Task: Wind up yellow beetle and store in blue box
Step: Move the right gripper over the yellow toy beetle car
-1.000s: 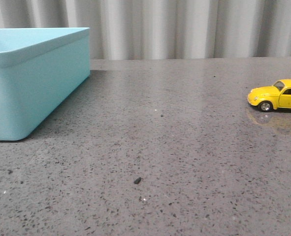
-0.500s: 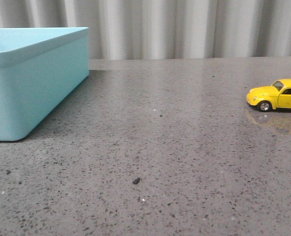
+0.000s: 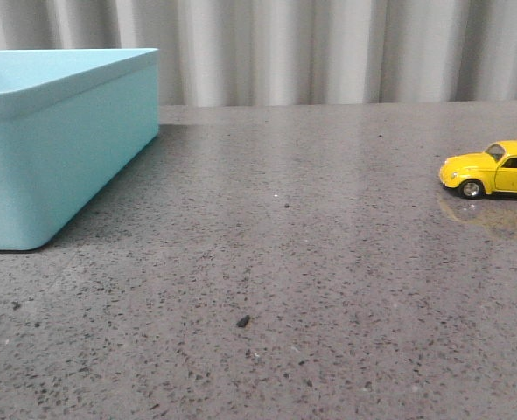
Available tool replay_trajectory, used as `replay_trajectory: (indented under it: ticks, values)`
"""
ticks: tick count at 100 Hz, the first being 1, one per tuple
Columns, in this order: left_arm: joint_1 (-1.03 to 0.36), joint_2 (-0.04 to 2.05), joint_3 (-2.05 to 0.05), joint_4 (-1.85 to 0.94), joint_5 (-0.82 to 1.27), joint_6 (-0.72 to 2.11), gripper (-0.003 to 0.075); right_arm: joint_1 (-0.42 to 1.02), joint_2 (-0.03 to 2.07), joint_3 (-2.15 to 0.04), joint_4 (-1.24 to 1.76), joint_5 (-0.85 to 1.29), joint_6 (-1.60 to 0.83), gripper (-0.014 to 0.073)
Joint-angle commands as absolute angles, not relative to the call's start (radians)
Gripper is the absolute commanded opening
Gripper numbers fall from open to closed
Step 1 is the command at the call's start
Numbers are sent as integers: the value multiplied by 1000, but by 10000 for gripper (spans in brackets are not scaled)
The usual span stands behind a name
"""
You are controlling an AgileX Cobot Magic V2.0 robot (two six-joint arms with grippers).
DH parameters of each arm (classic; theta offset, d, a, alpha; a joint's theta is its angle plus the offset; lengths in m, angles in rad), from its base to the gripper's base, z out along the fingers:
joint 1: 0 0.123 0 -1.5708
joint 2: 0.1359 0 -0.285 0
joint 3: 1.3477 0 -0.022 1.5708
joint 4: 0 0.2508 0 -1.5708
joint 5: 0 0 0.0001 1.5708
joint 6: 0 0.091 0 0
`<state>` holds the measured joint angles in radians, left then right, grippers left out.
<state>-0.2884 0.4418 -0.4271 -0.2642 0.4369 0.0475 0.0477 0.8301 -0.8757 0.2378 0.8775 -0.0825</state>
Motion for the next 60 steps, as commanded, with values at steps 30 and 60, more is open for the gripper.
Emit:
replay_trajectory:
  ticks: [30, 60]
  values:
    - [-463, 481, -467, -273, 312, 48, -21, 52, 1285, -1240, 211, 1091, -90, -57]
    - [-467, 481, -467, -273, 323, 48, -21, 66, 1422, -1309, 149, 1104, -76, -57]
